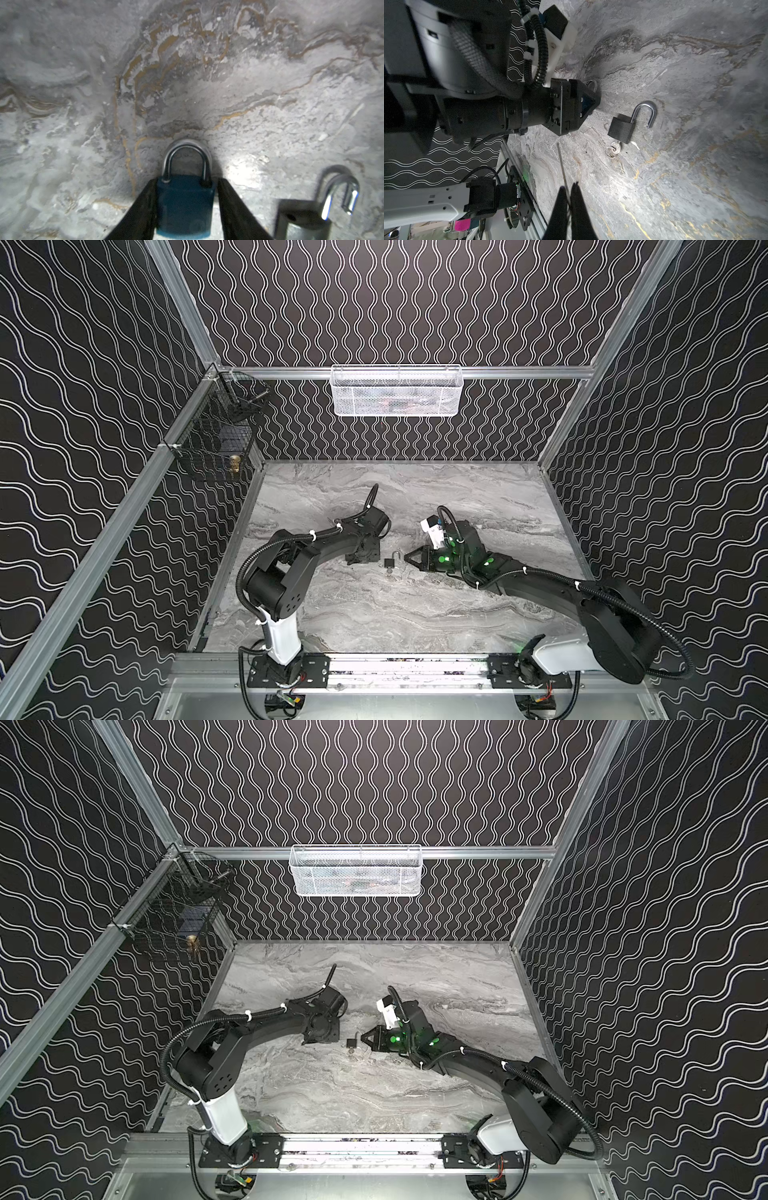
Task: Unlock with the key
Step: 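Close the left gripper on the blue padlock body and lift it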
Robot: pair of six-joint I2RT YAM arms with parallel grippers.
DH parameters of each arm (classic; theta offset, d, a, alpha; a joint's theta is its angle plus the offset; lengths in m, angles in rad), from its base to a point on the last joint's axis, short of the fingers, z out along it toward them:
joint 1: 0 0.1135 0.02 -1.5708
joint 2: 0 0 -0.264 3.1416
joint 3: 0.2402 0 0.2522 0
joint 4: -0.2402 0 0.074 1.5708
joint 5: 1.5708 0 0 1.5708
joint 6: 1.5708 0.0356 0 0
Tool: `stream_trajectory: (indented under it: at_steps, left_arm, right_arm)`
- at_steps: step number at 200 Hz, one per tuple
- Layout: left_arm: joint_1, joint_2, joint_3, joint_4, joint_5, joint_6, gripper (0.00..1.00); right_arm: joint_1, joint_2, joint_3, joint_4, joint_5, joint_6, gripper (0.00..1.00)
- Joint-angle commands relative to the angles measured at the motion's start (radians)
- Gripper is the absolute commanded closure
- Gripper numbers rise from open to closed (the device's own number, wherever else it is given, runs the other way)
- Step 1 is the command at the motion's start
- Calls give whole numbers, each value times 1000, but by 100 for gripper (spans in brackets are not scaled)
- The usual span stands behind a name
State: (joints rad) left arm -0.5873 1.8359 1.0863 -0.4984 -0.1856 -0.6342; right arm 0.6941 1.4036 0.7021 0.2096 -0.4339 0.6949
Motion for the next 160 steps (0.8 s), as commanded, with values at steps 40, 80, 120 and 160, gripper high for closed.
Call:
stream_trajectory:
  at_steps: [40, 80, 120, 160]
  left_arm:
    - [2, -11, -46, -77, 97, -4, 51]
    - [2, -15, -55, -73, 105, 2, 55]
    - [1, -30, -50, -83, 90, -3, 65]
    - [1, -111, -49, -78, 83, -45, 71]
  right_arm:
    - [-1, 12, 13, 27, -9, -3, 100]
    - [0, 17, 20, 28, -10, -5, 100]
    - [-1, 26, 28, 32, -22, -3, 100]
    - [0, 30, 45, -1, -23, -25, 100]
